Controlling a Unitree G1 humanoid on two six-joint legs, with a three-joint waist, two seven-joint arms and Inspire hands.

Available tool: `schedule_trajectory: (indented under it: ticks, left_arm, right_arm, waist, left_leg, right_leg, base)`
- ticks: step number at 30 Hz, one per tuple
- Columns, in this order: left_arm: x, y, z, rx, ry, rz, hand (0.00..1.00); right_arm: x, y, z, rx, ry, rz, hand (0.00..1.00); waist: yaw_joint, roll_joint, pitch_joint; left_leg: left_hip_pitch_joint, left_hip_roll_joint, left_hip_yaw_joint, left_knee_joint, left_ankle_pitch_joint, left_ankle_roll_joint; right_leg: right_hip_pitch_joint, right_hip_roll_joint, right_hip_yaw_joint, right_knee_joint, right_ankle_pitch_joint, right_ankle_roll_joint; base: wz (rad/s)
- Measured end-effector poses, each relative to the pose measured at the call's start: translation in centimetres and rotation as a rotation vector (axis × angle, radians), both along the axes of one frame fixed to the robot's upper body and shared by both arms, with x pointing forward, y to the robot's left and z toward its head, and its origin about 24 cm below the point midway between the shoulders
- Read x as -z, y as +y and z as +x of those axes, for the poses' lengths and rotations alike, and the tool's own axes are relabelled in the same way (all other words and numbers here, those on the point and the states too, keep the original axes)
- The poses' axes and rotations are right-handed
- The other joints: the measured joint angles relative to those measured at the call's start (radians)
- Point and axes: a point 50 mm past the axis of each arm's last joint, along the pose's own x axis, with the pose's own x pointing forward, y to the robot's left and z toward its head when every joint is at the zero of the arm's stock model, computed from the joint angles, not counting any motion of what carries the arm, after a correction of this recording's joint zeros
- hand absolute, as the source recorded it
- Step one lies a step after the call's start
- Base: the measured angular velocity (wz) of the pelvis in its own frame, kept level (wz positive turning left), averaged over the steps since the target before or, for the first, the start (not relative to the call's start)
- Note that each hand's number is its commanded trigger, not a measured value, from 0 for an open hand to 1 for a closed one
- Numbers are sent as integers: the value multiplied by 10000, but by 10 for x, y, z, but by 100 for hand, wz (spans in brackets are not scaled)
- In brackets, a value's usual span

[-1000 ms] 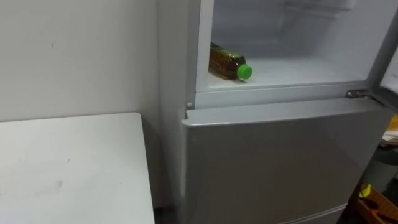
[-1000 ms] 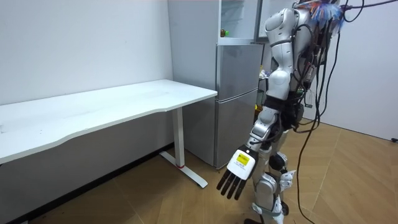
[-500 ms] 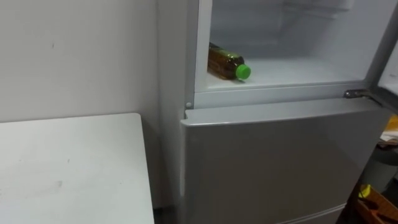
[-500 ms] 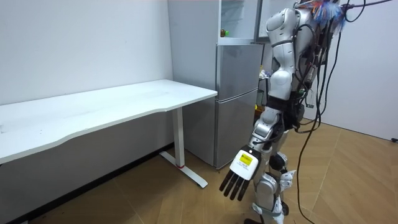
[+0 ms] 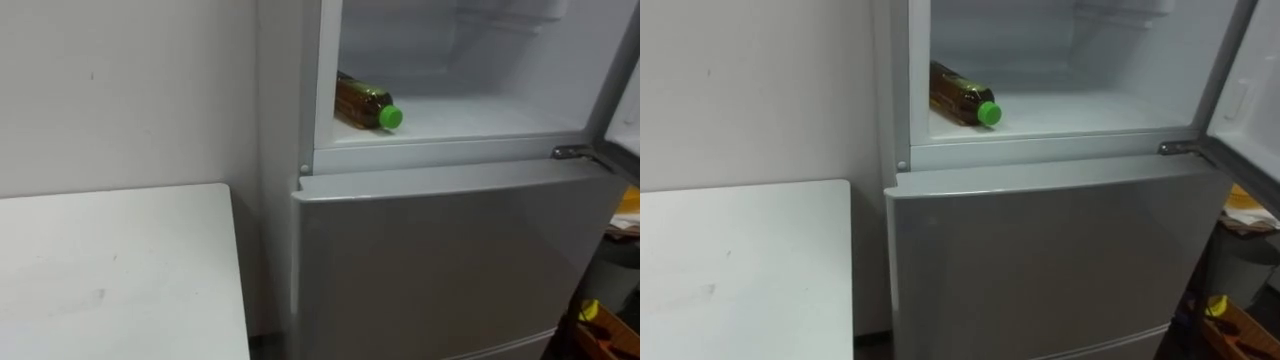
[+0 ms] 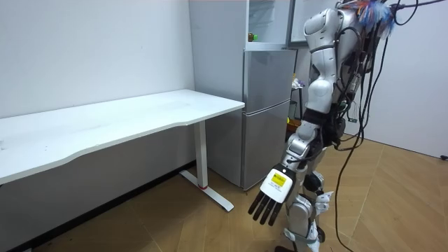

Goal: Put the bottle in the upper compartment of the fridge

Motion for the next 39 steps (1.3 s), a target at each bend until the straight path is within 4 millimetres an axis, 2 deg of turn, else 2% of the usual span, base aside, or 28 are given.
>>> schedule_trajectory:
  ticks: [6,14,18,22,31,39]
  left_arm:
    - [1,-2,3,307,-20,-201,0]
    - [3,-2,9,762,-120,-528,0]
    - [5,-1,24,1490,-217,-692,0]
    - [7,-5,30,2042,-235,-982,0]
    - [7,-7,31,2346,-190,-1077,0]
    - [7,-6,32,2395,-212,-1022,0]
  right_arm:
    - [-1,15,12,-1333,40,-677,0]
    - [6,37,28,-3340,326,-1444,0]
    - [7,44,25,-4220,463,-2237,0]
    - [8,56,30,-5421,297,-2409,0]
    - [12,83,40,-7845,116,-2797,0]
    - [13,90,43,-9045,367,-3663,0]
  waist:
    - [180,-13,1]
    - [256,-98,-12]
    - [523,-92,-15]
    - [676,-92,-17]
    - [895,-139,-35]
    - [1352,-137,-53]
  left_leg:
    - [-217,-12,283,169,3,4]
    - [-336,14,307,306,-2,-1]
    - [-376,16,313,277,12,-12]
    - [-327,11,334,187,27,-24]
    - [-261,8,302,131,28,-22]
    - [-320,8,123,121,29,-23]
  right_leg:
    - [-435,-12,285,316,-27,-40]
    - [-552,-16,307,437,-43,-69]
    - [-605,-7,309,431,-34,-81]
    - [-583,2,318,431,-32,-82]
    - [-453,9,292,248,-19,-72]
    - [-380,6,169,160,-9,-57]
  base:
    - [-14]
    - [-1]
    - [0]
    - [0]
    - [1]
    - [6]
